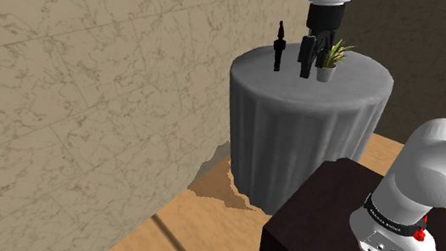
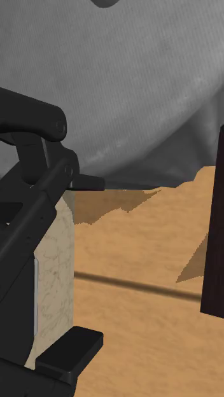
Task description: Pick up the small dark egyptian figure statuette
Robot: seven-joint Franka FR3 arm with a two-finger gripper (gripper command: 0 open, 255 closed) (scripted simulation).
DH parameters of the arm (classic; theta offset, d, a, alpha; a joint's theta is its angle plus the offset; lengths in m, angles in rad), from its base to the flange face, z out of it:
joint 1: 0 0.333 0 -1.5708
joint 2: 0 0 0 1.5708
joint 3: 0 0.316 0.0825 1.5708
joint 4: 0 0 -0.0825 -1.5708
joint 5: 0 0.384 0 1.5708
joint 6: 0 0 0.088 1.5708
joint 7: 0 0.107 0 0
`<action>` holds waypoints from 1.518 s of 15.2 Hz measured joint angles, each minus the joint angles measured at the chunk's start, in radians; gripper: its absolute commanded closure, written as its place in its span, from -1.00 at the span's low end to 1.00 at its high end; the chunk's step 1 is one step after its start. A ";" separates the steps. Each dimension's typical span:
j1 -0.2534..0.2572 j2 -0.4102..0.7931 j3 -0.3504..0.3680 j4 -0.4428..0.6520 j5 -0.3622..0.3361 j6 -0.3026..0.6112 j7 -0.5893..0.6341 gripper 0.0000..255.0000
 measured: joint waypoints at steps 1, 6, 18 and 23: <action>0.000 0.000 0.000 0.000 0.000 0.000 0.000 -1.00; 0.000 0.074 -0.095 0.041 -0.055 0.047 -0.160 -1.00; 0.031 0.412 -0.344 0.320 -0.079 0.147 -0.639 -1.00; 0.036 0.601 -0.431 0.508 -0.011 0.145 -0.848 -1.00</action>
